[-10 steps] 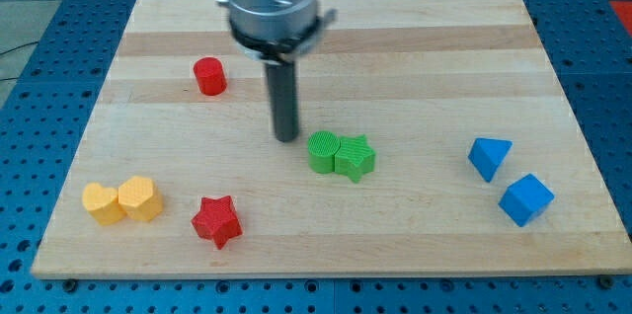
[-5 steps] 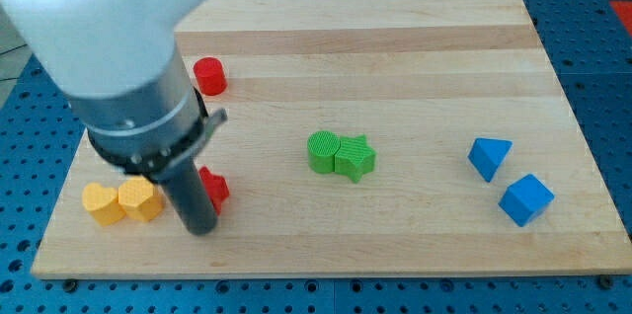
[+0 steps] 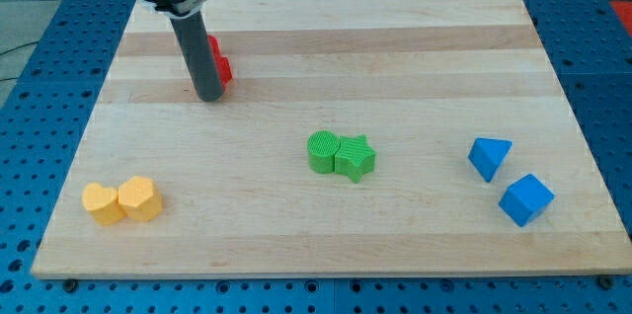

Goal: Move red circle into the red star

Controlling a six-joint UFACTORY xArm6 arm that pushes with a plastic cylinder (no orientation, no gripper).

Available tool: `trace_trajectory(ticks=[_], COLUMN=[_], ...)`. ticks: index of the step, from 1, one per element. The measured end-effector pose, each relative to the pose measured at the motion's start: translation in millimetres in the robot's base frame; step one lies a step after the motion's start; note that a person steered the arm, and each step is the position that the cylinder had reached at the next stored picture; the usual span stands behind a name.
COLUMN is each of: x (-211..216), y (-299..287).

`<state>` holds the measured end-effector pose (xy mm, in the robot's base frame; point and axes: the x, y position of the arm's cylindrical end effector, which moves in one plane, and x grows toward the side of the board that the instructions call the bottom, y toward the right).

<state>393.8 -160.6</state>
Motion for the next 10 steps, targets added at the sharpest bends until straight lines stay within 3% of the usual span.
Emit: trace_trajectory(ticks=[1,2,4,7,9,10], x=[-11,-38,7,-19,-34,-27], y=[-47,-41,88,78,123,47])
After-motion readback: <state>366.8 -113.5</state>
